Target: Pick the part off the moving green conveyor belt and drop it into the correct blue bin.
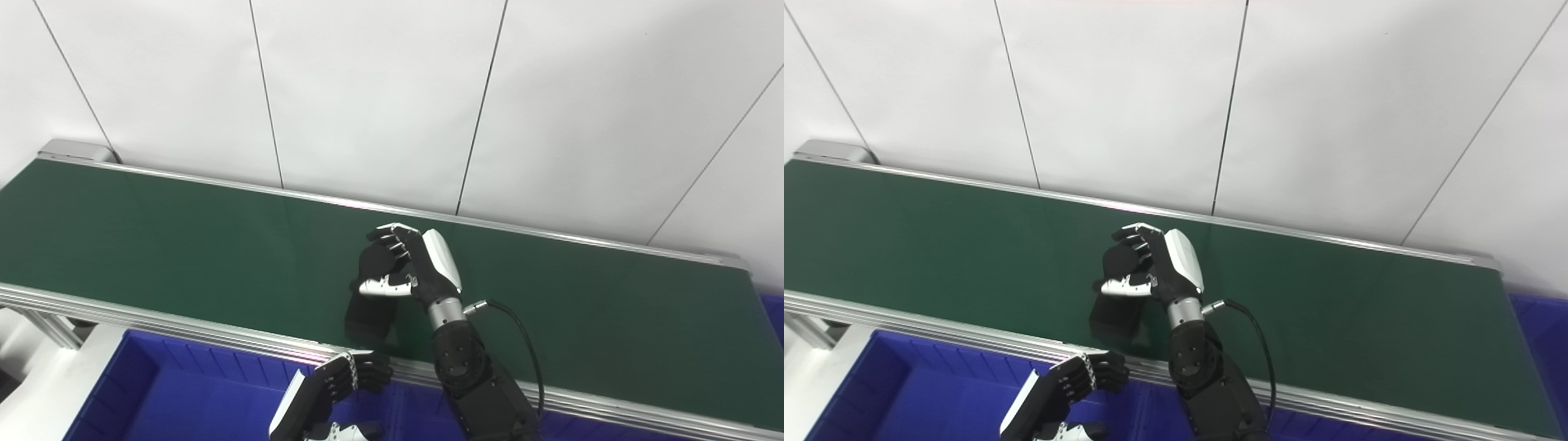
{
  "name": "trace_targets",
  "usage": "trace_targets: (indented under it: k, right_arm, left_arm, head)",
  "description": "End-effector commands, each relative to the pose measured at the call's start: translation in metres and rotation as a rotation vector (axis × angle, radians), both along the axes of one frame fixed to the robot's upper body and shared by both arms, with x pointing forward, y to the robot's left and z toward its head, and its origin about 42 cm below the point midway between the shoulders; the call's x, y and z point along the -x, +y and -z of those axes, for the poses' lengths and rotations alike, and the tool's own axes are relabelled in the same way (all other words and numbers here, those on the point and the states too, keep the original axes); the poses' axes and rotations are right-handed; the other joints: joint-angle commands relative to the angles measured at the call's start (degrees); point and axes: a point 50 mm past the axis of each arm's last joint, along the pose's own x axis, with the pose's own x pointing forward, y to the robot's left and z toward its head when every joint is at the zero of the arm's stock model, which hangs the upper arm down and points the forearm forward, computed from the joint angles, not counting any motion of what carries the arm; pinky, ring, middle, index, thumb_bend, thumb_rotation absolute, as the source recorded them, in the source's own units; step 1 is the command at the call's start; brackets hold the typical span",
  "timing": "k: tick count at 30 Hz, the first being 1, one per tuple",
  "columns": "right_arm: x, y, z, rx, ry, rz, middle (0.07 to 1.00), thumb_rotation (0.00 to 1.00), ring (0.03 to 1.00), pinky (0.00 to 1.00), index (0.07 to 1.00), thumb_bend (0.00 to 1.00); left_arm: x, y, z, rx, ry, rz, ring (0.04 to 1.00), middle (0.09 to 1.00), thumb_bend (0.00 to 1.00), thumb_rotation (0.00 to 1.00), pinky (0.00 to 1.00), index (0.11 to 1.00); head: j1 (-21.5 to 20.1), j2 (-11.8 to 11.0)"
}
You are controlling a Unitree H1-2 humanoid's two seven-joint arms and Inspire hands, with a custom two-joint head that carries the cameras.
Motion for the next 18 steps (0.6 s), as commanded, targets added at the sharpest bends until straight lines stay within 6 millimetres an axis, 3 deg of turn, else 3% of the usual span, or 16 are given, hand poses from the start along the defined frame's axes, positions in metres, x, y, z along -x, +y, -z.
trace_targets:
  k: [1, 18]
  right_arm:
    - [-0.0060, 0.0114, -0.0255, -0.076, -0.097, -0.021, 0.521, 0.00, 0.449, 0.36, 0.523, 0.50]
    - [-0.0034, 0.0075, -0.0317, -0.106, -0.109, -0.015, 0.521, 0.00, 0.459, 0.36, 0.526, 0.50]
  left_arm:
    - [-0.0038, 0.0004, -0.0122, 0.017, -0.057, -0.006, 0.638, 0.655, 0.98, 0.47, 0.60, 0.674]
    - [-0.0026, 0.0052, -0.0148, -0.001, -0.061, -0.011, 0.637, 0.652, 0.95, 0.49, 0.60, 0.673]
  head:
    - [-0.10, 0.12]
    - [-0.65, 0.78]
